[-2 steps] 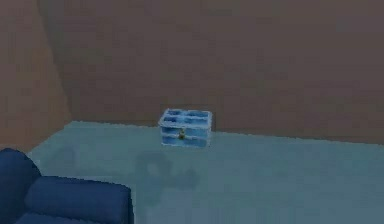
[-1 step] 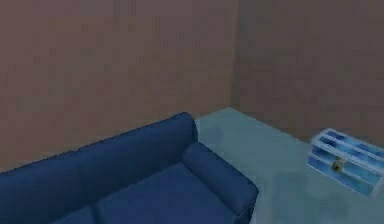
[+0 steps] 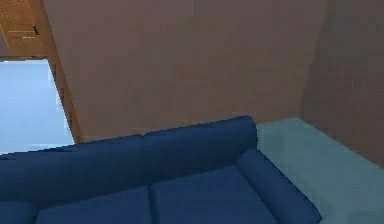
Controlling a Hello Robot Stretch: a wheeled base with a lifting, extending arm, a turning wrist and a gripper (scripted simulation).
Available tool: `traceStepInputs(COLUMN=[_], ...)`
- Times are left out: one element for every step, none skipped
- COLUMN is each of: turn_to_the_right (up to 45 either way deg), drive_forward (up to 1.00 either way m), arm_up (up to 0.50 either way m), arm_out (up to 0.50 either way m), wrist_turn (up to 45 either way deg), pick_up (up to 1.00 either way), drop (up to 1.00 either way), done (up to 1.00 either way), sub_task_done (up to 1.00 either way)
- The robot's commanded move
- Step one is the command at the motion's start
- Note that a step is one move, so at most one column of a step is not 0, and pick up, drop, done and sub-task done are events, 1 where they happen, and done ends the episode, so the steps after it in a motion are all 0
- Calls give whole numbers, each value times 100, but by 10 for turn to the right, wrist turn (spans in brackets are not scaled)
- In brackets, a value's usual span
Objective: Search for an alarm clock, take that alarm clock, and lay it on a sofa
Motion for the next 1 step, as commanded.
traceStepInputs(turn_to_the_right=[-450], drive_forward=[0], arm_up=[0], arm_out=[0], wrist_turn=[0], pick_up=[0], drop=[0], done=[0], sub_task_done=[0])
